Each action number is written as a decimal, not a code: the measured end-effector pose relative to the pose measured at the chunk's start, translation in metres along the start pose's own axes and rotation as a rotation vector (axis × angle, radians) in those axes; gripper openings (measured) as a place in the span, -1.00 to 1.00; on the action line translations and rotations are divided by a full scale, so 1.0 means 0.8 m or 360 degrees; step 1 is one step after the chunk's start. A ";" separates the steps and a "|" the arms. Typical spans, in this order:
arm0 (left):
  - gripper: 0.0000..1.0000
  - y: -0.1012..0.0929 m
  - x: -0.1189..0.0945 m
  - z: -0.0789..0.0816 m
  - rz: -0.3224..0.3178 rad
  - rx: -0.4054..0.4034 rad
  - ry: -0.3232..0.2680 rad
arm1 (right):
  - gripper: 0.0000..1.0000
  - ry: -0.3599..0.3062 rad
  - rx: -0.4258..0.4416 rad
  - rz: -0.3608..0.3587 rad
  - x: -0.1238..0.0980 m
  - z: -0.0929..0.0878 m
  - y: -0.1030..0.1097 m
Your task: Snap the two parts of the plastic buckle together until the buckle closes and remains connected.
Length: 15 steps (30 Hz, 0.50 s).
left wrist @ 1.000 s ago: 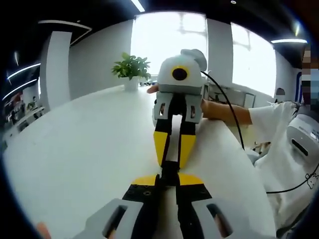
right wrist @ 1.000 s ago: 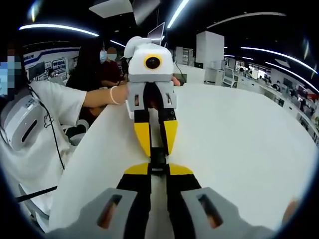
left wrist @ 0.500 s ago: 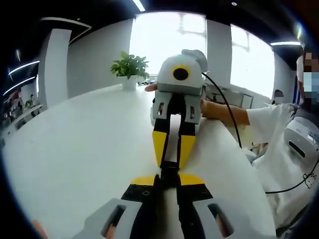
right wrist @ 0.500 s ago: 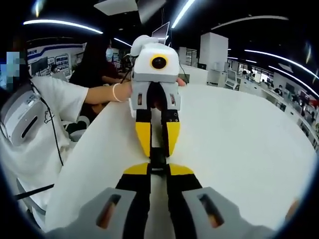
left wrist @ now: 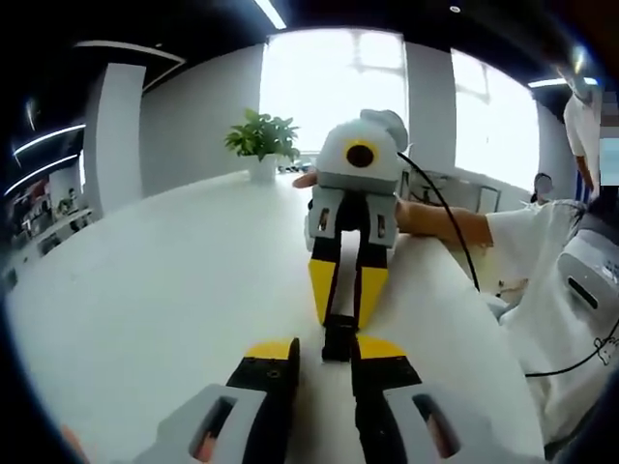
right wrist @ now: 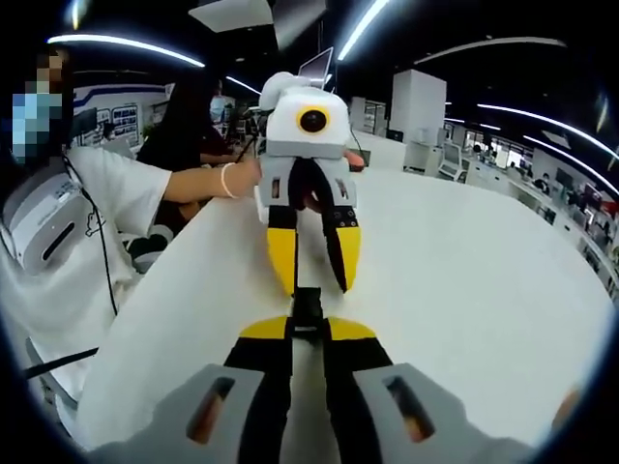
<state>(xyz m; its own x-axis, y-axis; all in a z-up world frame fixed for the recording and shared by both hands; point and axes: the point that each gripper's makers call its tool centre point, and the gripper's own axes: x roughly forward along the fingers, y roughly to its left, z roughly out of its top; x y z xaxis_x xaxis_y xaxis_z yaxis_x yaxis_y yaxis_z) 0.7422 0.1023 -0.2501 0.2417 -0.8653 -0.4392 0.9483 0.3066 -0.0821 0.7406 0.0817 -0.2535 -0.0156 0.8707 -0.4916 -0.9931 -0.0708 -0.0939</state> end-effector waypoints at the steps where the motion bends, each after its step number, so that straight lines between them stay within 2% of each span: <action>1: -0.55 0.002 -0.001 0.001 0.0008 -0.0016 -0.0011 | -0.79 -0.0004 0.0003 0.0000 0.000 -0.001 -0.003; 6: -0.54 0.017 -0.009 0.009 0.0069 -0.0048 -0.0081 | -0.79 -0.0011 0.0054 0.0003 -0.001 -0.006 -0.020; 11: -0.56 0.015 -0.014 0.021 0.0071 -0.0042 -0.0150 | -0.79 0.0000 -0.0017 -0.0038 0.003 -0.006 -0.037; 15: -0.57 0.021 -0.014 0.022 0.0087 -0.0040 -0.0153 | -0.79 0.0076 -0.0052 -0.0069 0.002 -0.011 -0.062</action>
<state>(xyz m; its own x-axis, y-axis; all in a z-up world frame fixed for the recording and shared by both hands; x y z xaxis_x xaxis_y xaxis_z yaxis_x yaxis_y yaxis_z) 0.7594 0.1100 -0.2309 0.3128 -0.8806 -0.3560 0.9279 0.3634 -0.0834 0.7905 0.0824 -0.2575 0.0333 0.8493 -0.5269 -0.9883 -0.0504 -0.1438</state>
